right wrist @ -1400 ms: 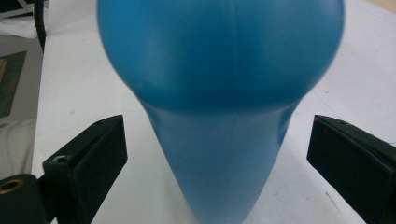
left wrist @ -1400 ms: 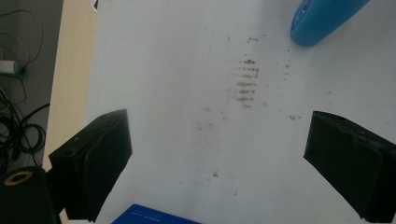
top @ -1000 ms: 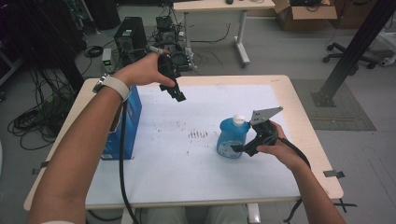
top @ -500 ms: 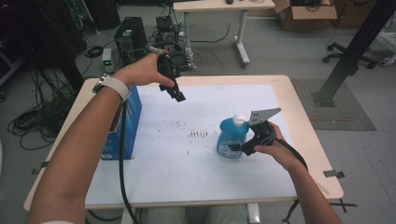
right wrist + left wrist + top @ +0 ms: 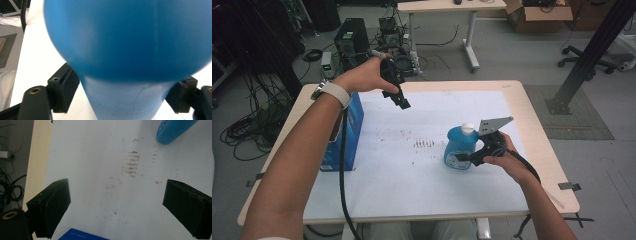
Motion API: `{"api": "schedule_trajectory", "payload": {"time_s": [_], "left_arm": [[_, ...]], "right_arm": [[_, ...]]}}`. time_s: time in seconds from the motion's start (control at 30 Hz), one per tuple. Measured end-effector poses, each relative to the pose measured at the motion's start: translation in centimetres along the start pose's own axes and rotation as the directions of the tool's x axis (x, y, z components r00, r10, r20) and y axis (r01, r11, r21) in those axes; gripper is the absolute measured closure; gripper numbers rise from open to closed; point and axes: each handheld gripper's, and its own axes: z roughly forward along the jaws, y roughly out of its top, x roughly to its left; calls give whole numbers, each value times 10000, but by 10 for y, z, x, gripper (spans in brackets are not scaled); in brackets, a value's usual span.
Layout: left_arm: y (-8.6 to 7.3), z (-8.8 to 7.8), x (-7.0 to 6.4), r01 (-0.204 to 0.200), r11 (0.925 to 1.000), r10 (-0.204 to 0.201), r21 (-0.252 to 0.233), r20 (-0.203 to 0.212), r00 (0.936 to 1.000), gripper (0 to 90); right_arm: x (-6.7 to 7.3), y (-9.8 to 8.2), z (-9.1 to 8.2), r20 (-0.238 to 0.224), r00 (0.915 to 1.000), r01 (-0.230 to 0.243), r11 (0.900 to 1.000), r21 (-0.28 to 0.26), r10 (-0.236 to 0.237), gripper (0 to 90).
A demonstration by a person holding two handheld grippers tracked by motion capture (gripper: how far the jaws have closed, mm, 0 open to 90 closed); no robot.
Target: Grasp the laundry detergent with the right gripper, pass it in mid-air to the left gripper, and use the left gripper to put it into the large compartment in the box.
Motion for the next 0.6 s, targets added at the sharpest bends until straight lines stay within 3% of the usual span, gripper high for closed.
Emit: {"api": "schedule_trajectory", "payload": {"time_s": [0.6], "left_arm": [[0,0,0,-17,10000,17,33,-5,10000,80]], "right_arm": [[0,-1,0,81,9999,66,10000,-5,-66,310]]}}
